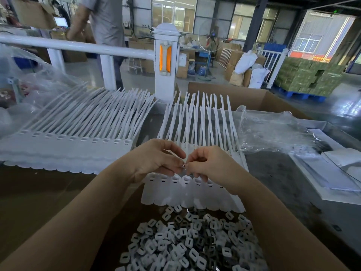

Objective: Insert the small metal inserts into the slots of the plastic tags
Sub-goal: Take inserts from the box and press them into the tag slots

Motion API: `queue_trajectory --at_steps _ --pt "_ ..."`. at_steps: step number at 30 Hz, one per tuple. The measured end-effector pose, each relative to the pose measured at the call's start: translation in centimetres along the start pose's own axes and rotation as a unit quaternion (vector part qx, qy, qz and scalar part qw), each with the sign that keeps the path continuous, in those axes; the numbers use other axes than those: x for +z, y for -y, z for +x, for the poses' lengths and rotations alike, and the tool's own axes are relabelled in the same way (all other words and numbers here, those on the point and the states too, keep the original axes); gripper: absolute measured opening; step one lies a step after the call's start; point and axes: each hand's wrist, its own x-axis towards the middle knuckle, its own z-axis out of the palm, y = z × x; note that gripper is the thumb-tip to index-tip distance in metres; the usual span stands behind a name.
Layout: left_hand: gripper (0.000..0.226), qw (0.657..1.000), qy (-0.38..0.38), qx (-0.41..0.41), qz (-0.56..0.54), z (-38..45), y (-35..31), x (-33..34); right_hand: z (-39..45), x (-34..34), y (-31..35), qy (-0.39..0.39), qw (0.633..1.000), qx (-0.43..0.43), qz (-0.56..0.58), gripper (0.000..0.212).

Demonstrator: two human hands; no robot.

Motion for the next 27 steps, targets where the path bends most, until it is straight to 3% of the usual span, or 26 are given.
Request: queue_trajectory --at_steps 4,8,27 --pt "0.026 0.998 0.056 -0.014 0.023 -0.34 -0.35 -0.45 -0.05 -0.48 0.14 0.074 0.997 0.016 -0.012 0.010" --pt "0.023 0.998 0.044 -0.016 0.047 -0.23 -0.24 -0.55 -0.21 -0.41 0.15 0.132 0.989 0.017 -0.059 0.009" --pt "0.017 0.991 0.094 -0.032 0.087 -0.04 0.13 -0.89 -0.47 -0.86 0.00 0.134 0.990 0.004 -0.047 0.011"
